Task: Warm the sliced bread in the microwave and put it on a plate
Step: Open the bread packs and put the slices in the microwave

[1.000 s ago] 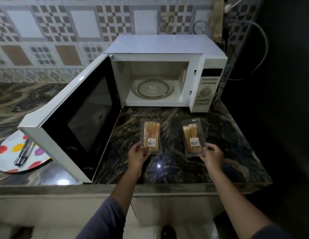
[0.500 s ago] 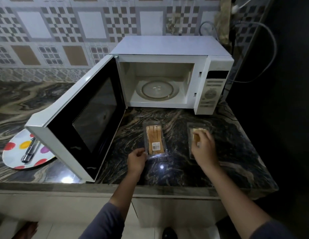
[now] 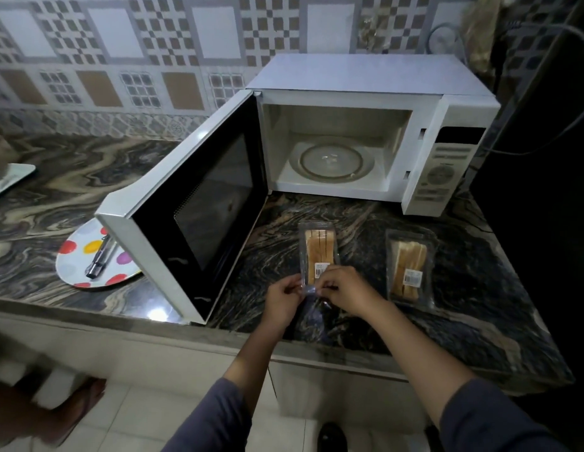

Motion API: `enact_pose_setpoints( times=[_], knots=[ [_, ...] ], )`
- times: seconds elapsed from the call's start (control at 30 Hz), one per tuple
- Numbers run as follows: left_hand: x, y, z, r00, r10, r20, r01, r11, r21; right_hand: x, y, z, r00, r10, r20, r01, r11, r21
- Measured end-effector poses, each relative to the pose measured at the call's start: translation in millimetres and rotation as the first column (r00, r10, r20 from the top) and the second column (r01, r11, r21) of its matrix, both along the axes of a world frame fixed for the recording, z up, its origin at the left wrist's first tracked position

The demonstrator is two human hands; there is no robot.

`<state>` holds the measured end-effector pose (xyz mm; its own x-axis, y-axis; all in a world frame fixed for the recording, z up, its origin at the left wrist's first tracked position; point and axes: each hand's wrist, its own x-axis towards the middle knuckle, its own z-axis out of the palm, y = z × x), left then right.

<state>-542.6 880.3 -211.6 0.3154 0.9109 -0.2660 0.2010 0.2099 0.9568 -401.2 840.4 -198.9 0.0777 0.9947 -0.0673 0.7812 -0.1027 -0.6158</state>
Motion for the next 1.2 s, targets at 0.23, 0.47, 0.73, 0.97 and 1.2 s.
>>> enact_pose_setpoints(
  times=[0.23,0.47,0.73,0.97,1.2],
  knots=[
    [1,-3,-2,1.000,-0.024,-0.004,0.024,0.999,0.025,3,11,8,0.993,-0.076,-0.092,0.063,0.989,-0.133],
    [6,-2,-11,0.989,0.141,0.034,-0.140,0.990,-0.021,2,15,27,0.960,-0.109,-0.258,0.071,0.985,-0.154],
    [8,0,-4,0.985,0.141,-0.095,-0.146,0.988,-0.050,13,28,103,0.993,-0.107,0.043,0.096,0.973,0.211],
    [19,29,59,0.992,0.127,-0.003,-0.114,0.901,0.417,18,42,113,0.977,-0.191,0.098,0.128,0.884,0.450],
    [45,63,83,0.995,-0.101,0.000,0.080,0.796,0.600,4,32,84,0.885,-0.355,-0.300,0.463,0.605,0.648]
  ],
)
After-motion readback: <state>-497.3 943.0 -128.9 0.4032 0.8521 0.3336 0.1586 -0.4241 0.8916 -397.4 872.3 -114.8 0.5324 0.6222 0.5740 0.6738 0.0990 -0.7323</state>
